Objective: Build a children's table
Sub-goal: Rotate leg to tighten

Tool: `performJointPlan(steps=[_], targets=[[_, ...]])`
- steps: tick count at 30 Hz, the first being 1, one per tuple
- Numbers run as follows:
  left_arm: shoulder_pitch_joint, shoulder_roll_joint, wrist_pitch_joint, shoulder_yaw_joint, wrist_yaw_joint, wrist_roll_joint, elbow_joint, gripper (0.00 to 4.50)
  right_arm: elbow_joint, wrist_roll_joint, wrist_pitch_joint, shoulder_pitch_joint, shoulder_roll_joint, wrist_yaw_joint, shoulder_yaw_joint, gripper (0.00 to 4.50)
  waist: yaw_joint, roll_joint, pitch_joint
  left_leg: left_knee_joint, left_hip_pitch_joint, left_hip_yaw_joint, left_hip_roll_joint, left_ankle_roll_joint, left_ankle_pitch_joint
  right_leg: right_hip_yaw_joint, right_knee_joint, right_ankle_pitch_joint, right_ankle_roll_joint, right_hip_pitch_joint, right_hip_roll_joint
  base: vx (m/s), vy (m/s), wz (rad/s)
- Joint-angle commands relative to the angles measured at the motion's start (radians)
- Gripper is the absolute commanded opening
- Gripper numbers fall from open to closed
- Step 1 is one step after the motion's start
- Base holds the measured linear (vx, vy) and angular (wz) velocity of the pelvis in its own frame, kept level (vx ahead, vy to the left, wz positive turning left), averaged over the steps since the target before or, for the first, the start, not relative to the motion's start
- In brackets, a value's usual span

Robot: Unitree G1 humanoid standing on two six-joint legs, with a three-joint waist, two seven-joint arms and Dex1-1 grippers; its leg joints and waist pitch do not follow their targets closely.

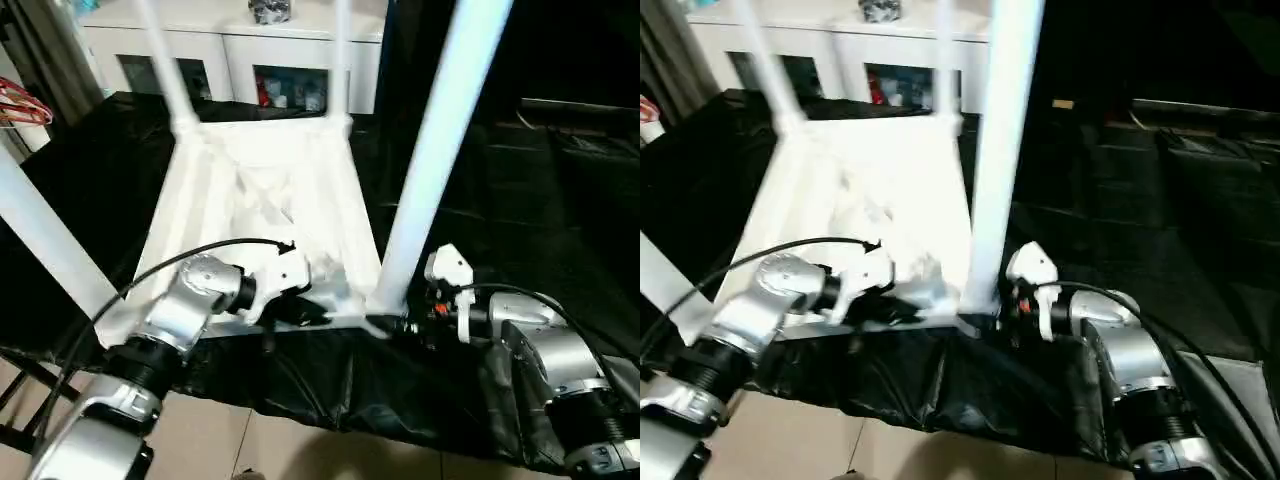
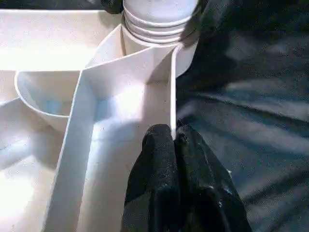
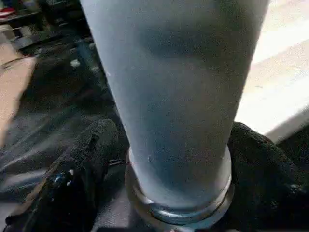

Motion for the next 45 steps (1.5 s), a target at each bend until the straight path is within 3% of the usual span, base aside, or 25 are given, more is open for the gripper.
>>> performJointPlan(steps=[1, 3, 4, 10, 11, 12, 18, 21, 22, 24, 27, 31, 34, 39, 42, 45], targets=[[-0.035, 0.0, -0.022, -0.019, -0.023, -0.005, 0.018, 0.0, -0.023, 0.011, 0.015, 0.004, 0.016, 0.091, 0.091, 3.68, 0.001, -0.005, -0.056, -0.057, -0.002, 0.003, 0.021, 0.078, -0.177, 0.036, -0.055, -0.097, -0.255, 0.057, -0.046, 0.0, 0.0, 0.0], [-0.048, 0.011, -0.036, -0.019, -0.041, -0.002, 0.038, 0.0, -0.021, 0.01, 0.016, -0.003, 0.015, 0.104, 0.099, 3.55, 0.001, -0.006, -0.056, -0.057, -0.002, 0.003, 0.021, 0.073, -0.176, 0.036, -0.055, -0.104, -0.255, 0.056, -0.046, 0.0, 0.0, 0.0], [-0.056, 0.014, -0.042, -0.018, -0.044, 0.001, 0.05, 0.0, -0.021, 0.011, 0.019, -0.006, 0.016, 0.109, 0.102, 3.55, 0.003, -0.012, -0.056, -0.057, -0.002, 0.003, 0.019, 0.074, -0.171, 0.036, -0.055, -0.112, -0.25, 0.057, -0.046, 0.0, 0.0, 0.0], [-0.082, 0.021, -0.069, -0.012, -0.047, -0.002, 0.097, 0.0, -0.026, 0.013, 0.022, -0.002, 0.016, 0.125, 0.124, 3.0, 0.02, -0.013, -0.058, -0.054, 0.0, 0.005, 0.022, 0.075, -0.146, 0.038, -0.049, -0.084, -0.254, 0.054, -0.049, 0.0, 0.0, 0.0], [-0.085, 0.018, -0.074, -0.007, -0.038, 0.0, 0.106, 0.0, -0.029, 0.011, 0.018, 0.005, 0.02, 0.125, 0.129, 3.0, 0.021, -0.02, -0.058, -0.053, 0.0, 0.006, 0.021, 0.076, -0.144, 0.038, -0.049, -0.085, -0.252, 0.055, -0.048, 0.0, 0.0, 0.0], [-0.085, 0.018, -0.074, -0.007, -0.038, 0.0, 0.106, 0.0, -0.029, 0.011, 0.018, 0.005, 0.02, 0.125, 0.129, 2.9, 0.024, -0.015, -0.058, -0.055, 0.0, 0.004, 0.023, 0.074, -0.144, 0.038, -0.049, -0.093, -0.25, 0.054, -0.05, 0.0, 0.0, 0.0], [-0.07, 0.004, -0.075, 0.004, 0.007, -0.007, 0.102, 0.0, -0.029, 0.006, -0.001, 0.032, 0.027, 0.112, 0.141, 2.6, 0.027, -0.018, -0.057, -0.056, -0.001, 0.004, 0.023, 0.065, -0.156, 0.039, -0.052, -0.128, -0.234, 0.053, -0.052, 0.0, 0.0, 0.0], [-0.059, -0.005, -0.067, 0.01, 0.032, -0.01, 0.089, 0.0, -0.025, 0.011, -0.004, 0.045, 0.043, 0.082, 0.127, 2.59, 0.029, -0.013, -0.058, -0.055, -0.002, 0.003, 0.021, 0.062, -0.155, 0.038, -0.051, -0.114, -0.235, 0.054, -0.051, 0.0, 0.0, 0.0], [-0.053, -0.012, -0.061, 0.012, 0.05, -0.008, 0.083, 0.0, -0.024, 0.012, -0.009, 0.053, 0.054, 0.059, 0.118, 2.59, 0.029, -0.004, -0.057, -0.056, -0.002, 0.002, 0.021, 0.058, -0.165, 0.038, -0.052, -0.126, -0.234, 0.054, -0.052, 0.0, 0.0, 0.0], [-0.047, -0.026, -0.046, 0.016, 0.079, -0.006, 0.074, 0.0, -0.021, 0.013, -0.014, 0.063, 0.074, 0.017, 0.101, 2.58, 0.028, -0.008, -0.053, -0.061, -0.001, 0.002, 0.022, 0.047, -0.198, 0.038, -0.06, -0.167, -0.224, 0.053, -0.052, 0.0, 0.0, 0.0], [-0.029, -0.084, 0.0, 0.023, 0.159, -0.005, 0.05, 0.0, 0.022, 0.004, -0.023, 0.071, 0.159, -0.177, 0.033, 2.58, 0.02, -0.007, -0.048, -0.07, 0.005, -0.001, 0.02, 0.018, -0.271, 0.039, -0.075, -0.303, -0.193, 0.05, -0.055, 0.0, 0.0, 0.0], [-0.019, -0.145, 0.033, 0.018, 0.226, 0.004, 0.034, 0.0, 0.08, -0.013, -0.035, 0.06, 0.229, -0.339, -0.009, 2.53, 0.002, -0.003, -0.044, -0.076, 0.006, -0.008, 0.015, -0.006, -0.312, 0.035, -0.092, -0.445, -0.136, 0.046, -0.057, 0.0, 0.0, 0.0], [-0.016, -0.19, 0.053, 0.01, 0.283, 0.016, 0.031, 0.0, 0.116, -0.027, -0.02, 0.043, 0.294, -0.469, -0.032, 2.53, -0.017, 0.0, -0.042, -0.077, 0.004, -0.008, 0.012, 0.0, -0.327, 0.035, -0.1, -0.466, -0.122, 0.041, -0.052, 0.0, 0.0, 0.0], [-0.025, -0.277, 0.085, -0.005, 0.441, 0.073, 0.05, 0.0, 0.217, -0.067, -0.025, -0.018, 0.445, -0.785, -0.099, 2.52, -0.033, -0.004, -0.042, -0.08, 0.004, -0.011, 0.011, -0.003, -0.329, 0.032, -0.104, -0.489, -0.108, 0.036, -0.051, 0.0, 0.0, 0.0], [-0.032, -0.298, 0.087, -0.008, 0.502, 0.097, 0.059, 0.0, 0.267, -0.073, -0.075, -0.047, 0.493, -0.847, -0.102, 2.52, -0.038, 0.0, -0.043, -0.08, 0.005, -0.012, 0.01, -0.002, -0.349, 0.03, -0.108, -0.505, -0.095, 0.034, -0.052, 0.0, 0.0, 0.0], [-0.027, -0.297, 0.088, 0.0, 0.493, 0.089, 0.046, 0.0, 0.272, -0.104, -0.153, -0.051, 0.489, -0.841, -0.085, 2.52, -0.036, -0.002, -0.045, -0.081, 0.002, -0.01, 0.01, 0.009, -0.343, 0.034, -0.106, -0.456, -0.102, 0.035, -0.05, 0.0, 0.0, 0.0]])
